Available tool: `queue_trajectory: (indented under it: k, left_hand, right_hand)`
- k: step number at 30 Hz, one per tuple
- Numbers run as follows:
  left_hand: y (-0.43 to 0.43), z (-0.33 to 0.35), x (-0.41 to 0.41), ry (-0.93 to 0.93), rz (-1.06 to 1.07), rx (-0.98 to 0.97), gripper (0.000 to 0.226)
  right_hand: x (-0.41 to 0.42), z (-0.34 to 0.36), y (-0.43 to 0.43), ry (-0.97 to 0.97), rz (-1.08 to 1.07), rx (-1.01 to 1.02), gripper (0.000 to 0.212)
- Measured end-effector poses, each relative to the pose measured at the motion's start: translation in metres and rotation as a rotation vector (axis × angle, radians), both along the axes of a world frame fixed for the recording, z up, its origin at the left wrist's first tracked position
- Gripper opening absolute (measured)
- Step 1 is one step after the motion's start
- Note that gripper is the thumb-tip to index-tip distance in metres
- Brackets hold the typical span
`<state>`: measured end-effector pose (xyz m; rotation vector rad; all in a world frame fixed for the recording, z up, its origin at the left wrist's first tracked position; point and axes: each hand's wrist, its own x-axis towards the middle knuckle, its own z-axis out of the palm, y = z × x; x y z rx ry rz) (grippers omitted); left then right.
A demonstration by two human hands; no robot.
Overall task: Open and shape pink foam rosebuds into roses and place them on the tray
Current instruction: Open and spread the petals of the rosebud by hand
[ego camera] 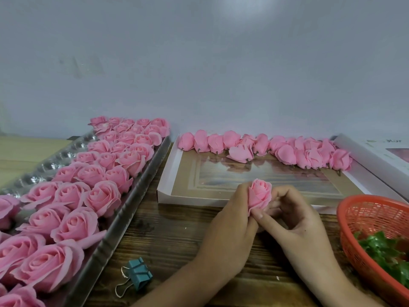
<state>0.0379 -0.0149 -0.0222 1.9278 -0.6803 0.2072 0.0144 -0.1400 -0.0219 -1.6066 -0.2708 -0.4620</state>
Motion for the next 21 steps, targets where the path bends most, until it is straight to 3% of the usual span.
queue_trajectory:
  k: [9, 14, 21]
  left_hand:
    - [0.0028, -0.0002, 0.0069, -0.008, 0.101, -0.147, 0.039]
    - [0.0011, -0.0028, 0.005, -0.021, 0.09, -0.047, 0.047]
    - [-0.0003, -0.0029, 0.0039, -0.054, 0.093, -0.041, 0.022]
  right_hand:
    - [-0.0034, 0.0051, 0.0, -0.017, 0.005, 0.038, 0.011]
    - [-0.0007, 0.0012, 0.0009, 0.052, 0.001, 0.064, 0.04]
    - [-0.0019, 0.0016, -0.0012, 0.035, -0.049, -0.068, 0.028]
